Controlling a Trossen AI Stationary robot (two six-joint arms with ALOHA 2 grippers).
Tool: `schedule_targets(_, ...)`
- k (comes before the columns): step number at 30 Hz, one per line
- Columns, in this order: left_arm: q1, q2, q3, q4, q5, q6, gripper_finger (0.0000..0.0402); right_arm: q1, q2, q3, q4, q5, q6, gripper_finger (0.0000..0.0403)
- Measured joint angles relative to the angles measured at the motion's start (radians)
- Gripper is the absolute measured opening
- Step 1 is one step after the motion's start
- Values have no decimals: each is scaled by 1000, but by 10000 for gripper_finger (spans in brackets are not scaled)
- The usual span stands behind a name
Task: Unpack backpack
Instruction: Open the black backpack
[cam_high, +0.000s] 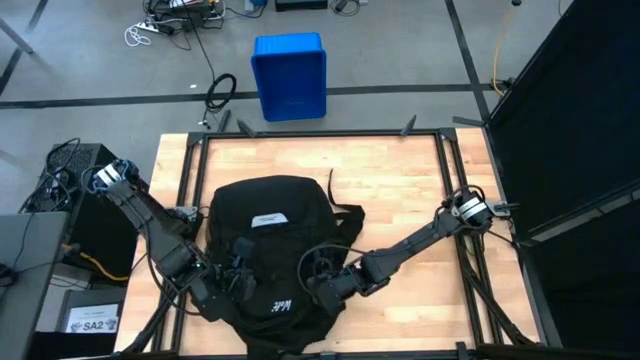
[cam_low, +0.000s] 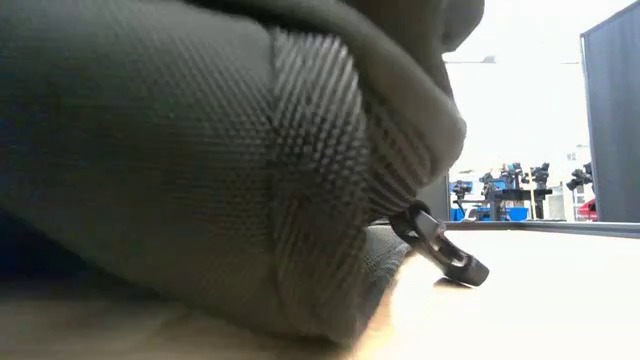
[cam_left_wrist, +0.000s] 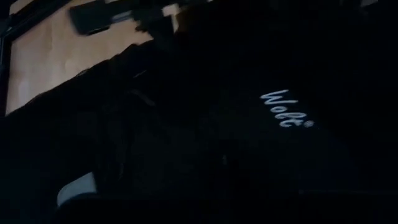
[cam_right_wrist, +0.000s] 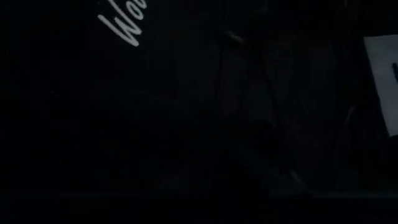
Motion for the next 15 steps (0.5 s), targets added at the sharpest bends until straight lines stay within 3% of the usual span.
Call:
schedule_targets(8,-51,0,0,79,2,-10,0,-34,-11,2,119,103,-3,1)
schedule_targets(15,-60,14,0,90,-13,-53,17,-53,-13,2,176,114,-3,0)
